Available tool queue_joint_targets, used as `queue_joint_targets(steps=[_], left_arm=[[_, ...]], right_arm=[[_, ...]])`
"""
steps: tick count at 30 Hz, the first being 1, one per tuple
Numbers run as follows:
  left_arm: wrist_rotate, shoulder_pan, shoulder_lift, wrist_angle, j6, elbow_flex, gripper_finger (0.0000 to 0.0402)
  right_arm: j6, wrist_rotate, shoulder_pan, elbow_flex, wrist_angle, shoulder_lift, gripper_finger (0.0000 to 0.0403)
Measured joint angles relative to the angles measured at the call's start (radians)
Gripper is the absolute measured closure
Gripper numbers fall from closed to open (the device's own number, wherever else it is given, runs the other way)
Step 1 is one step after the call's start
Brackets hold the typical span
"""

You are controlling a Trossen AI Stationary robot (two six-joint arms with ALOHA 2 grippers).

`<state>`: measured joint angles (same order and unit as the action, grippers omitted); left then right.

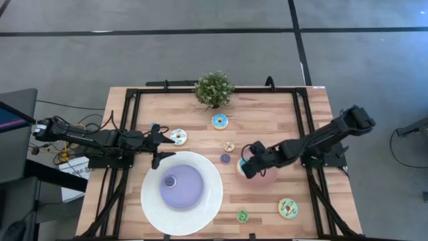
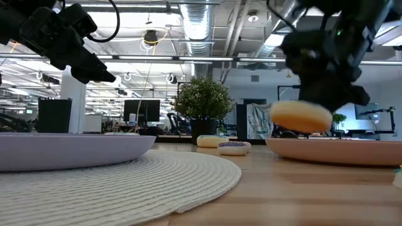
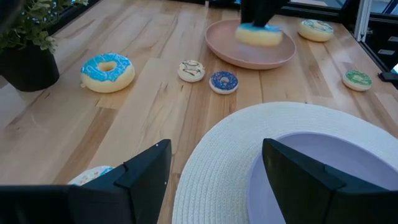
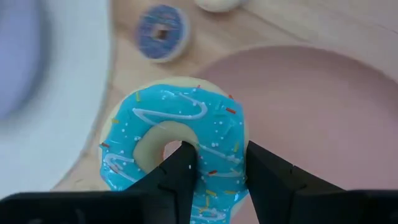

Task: Pick & Place donuts
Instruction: Put the right big blue donut on the pink plate

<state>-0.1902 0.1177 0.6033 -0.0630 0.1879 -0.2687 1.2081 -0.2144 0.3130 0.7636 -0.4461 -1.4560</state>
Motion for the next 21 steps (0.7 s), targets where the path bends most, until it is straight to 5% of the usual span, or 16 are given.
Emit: queue_joint_targets(steps=[21], left_arm=[[0.000,0.000,0.000,-0.009,0.000,0.000,0.0156]], right_arm=[[-0.039,0.058,-0.100,0.000,-0.024,-0.094,0.0269]])
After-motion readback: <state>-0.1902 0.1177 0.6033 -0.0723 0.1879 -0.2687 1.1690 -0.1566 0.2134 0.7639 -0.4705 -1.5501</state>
